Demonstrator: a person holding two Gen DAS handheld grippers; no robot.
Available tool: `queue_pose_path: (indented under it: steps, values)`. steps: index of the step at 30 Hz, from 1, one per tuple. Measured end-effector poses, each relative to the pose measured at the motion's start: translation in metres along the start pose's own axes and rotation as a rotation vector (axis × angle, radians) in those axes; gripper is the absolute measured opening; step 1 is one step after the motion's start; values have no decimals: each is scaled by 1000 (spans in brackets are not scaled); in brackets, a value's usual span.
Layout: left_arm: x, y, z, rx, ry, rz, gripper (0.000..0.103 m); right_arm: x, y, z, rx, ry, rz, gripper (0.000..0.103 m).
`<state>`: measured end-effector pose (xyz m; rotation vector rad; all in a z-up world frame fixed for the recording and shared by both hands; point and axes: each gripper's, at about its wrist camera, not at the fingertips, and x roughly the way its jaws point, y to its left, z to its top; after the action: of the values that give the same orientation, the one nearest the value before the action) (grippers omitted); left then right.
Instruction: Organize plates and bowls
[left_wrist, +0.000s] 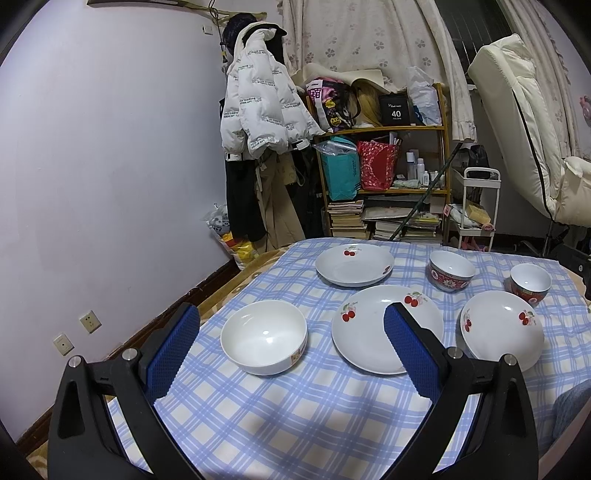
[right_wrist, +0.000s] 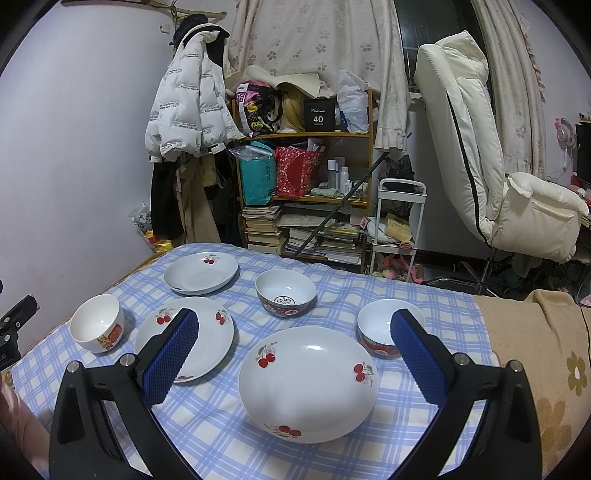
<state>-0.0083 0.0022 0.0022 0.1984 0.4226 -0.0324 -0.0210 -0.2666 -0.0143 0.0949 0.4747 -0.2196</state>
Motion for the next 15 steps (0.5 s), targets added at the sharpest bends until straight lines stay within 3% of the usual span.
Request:
queue_pose_path:
  steps: [15]
  values:
    - [1, 2, -4, -1, 3, 12, 99, 0, 0, 0, 0, 0, -1, 103]
